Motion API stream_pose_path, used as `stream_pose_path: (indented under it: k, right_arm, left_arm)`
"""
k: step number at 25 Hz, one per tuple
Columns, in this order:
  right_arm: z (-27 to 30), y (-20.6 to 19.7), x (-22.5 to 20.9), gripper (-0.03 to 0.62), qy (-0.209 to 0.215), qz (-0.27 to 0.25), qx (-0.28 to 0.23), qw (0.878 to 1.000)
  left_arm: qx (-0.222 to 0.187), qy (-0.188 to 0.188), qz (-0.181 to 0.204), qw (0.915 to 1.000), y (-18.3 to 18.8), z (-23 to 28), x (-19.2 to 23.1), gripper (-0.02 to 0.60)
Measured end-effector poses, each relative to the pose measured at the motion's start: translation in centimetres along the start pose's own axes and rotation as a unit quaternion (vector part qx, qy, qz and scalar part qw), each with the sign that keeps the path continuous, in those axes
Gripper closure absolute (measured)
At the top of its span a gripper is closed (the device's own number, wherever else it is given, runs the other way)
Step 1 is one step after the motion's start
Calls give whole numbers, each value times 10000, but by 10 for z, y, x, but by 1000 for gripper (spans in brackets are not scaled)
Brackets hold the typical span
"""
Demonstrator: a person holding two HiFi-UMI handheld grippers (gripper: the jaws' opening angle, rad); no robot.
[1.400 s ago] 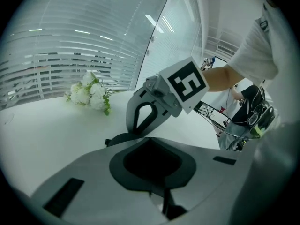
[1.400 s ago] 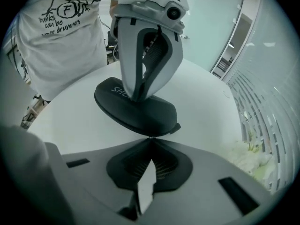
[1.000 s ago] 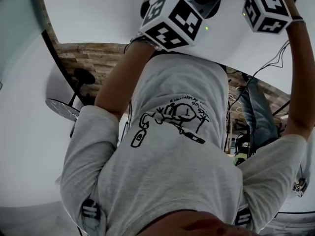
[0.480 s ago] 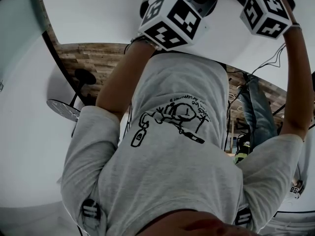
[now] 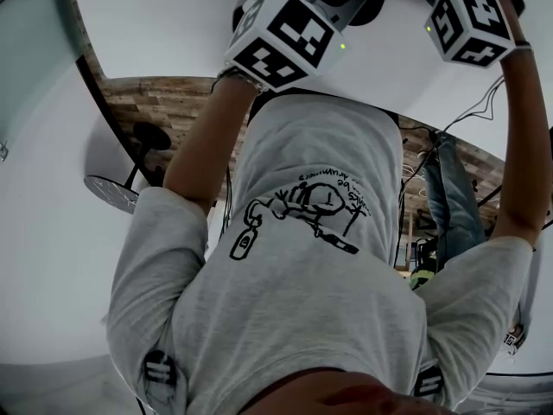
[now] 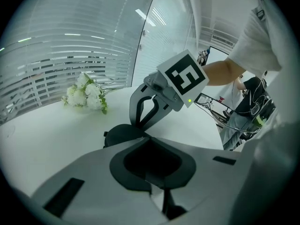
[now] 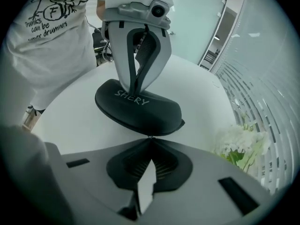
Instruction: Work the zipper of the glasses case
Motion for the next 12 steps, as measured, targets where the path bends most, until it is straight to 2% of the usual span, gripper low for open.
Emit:
stream_pose_path:
  k: [7, 12]
  right_arm:
    - [-4, -9, 7, 588, 17, 477, -34, 9989]
    - [-5, -11, 29, 589, 300, 620, -65, 9976]
  left_arm:
    - [47, 152, 134, 9998, 3, 6, -4, 561]
    - [18, 156, 172, 9997, 6, 8, -7, 561]
Point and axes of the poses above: the fingertips, and each gripper's own axes: z forward along the fingers, x to its left, y out of its top, the point moved 10 cm from there along -z, backward along the fingers, and after that the axes turned 15 degrees about z, right-handed, at the moved point
